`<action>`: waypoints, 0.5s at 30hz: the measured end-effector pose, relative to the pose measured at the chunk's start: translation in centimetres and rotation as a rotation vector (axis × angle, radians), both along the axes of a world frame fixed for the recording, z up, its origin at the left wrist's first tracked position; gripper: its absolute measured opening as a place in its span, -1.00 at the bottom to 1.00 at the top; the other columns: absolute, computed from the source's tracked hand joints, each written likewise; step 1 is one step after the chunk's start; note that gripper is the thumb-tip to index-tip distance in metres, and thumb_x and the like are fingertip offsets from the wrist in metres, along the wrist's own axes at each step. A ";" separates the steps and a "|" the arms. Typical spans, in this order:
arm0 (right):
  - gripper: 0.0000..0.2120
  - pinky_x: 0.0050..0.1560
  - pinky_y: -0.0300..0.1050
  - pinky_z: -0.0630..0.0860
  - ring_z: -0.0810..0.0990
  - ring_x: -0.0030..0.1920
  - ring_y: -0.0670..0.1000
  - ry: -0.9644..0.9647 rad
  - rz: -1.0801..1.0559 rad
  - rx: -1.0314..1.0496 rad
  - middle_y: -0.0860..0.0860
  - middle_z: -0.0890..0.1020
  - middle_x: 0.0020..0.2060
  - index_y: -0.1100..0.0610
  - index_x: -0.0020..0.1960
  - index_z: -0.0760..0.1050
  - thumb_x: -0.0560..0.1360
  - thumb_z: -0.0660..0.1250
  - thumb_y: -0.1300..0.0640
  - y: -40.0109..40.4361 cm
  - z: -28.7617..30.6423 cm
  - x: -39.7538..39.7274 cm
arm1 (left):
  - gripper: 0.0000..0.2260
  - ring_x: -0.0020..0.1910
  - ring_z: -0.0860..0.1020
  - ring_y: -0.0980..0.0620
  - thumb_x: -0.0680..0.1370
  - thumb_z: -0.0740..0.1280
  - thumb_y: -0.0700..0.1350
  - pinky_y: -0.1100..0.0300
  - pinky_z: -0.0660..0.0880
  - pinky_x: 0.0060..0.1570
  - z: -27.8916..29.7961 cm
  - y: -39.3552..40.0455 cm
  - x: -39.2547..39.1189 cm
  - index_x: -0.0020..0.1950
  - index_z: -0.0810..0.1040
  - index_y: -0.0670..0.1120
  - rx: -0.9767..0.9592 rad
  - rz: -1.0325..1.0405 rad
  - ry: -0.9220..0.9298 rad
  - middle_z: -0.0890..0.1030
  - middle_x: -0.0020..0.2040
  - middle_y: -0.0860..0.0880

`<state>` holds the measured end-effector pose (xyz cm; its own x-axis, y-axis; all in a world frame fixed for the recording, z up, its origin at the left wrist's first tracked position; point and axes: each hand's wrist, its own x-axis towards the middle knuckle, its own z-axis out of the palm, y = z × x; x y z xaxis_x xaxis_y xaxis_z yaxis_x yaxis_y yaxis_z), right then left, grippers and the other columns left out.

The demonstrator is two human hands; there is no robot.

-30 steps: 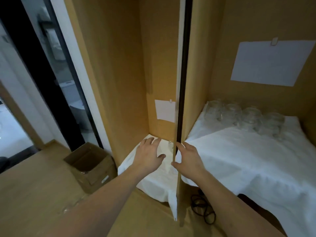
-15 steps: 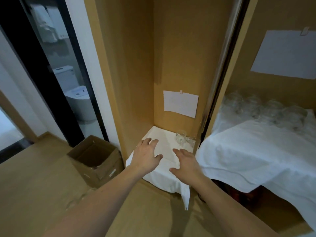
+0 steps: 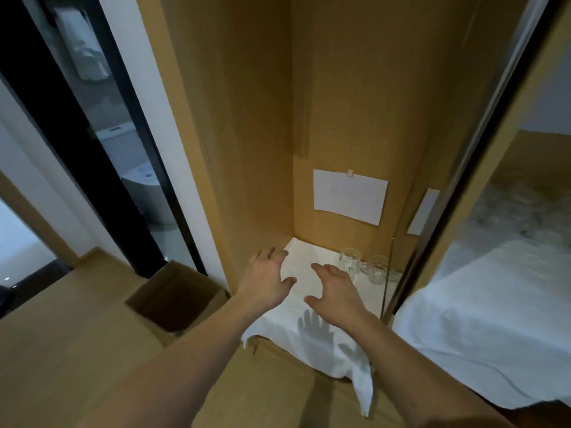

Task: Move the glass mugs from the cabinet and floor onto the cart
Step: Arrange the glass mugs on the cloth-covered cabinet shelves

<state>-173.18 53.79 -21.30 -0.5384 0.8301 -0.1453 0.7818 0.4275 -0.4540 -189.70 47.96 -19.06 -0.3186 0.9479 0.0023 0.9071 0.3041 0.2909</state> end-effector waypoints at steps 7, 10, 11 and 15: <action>-0.26 0.46 0.00 0.28 0.23 0.51 0.12 0.028 -0.057 -0.046 0.03 0.27 0.54 -0.02 0.60 0.14 0.52 0.38 -0.11 7.5 -1.3 -3.1 | -0.43 0.52 0.21 -0.10 0.58 0.31 0.19 0.01 0.31 0.40 -0.7 7.8 -2.7 0.55 0.27 0.06 -0.029 -0.070 -0.022 0.26 0.57 -0.03; -0.28 0.47 -0.01 0.30 0.26 0.50 0.11 0.033 -0.088 -0.057 0.02 0.30 0.52 -0.02 0.59 0.16 0.52 0.37 -0.11 10.2 -2.0 -3.9 | -0.43 0.53 0.21 -0.09 0.59 0.30 0.18 0.04 0.30 0.40 -1.0 10.9 -3.6 0.55 0.27 0.04 -0.046 -0.090 -0.027 0.26 0.57 -0.04; -0.29 0.47 -0.01 0.30 0.27 0.50 0.11 0.028 -0.102 -0.063 0.02 0.31 0.52 -0.02 0.59 0.17 0.52 0.36 -0.11 11.1 -2.2 -4.1 | -0.43 0.52 0.21 -0.09 0.59 0.30 0.18 0.05 0.29 0.41 -1.2 11.9 -3.8 0.55 0.28 0.04 -0.048 -0.100 -0.022 0.27 0.56 -0.04; -0.31 0.47 -0.03 0.26 0.27 0.50 0.10 0.025 -0.149 -0.098 0.01 0.33 0.51 0.00 0.58 0.19 0.53 0.37 -0.08 13.6 -3.5 -4.9 | -0.43 0.51 0.22 -0.10 0.59 0.30 0.17 0.08 0.24 0.43 -2.3 14.6 -4.8 0.54 0.29 0.02 -0.060 -0.125 -0.043 0.28 0.55 -0.07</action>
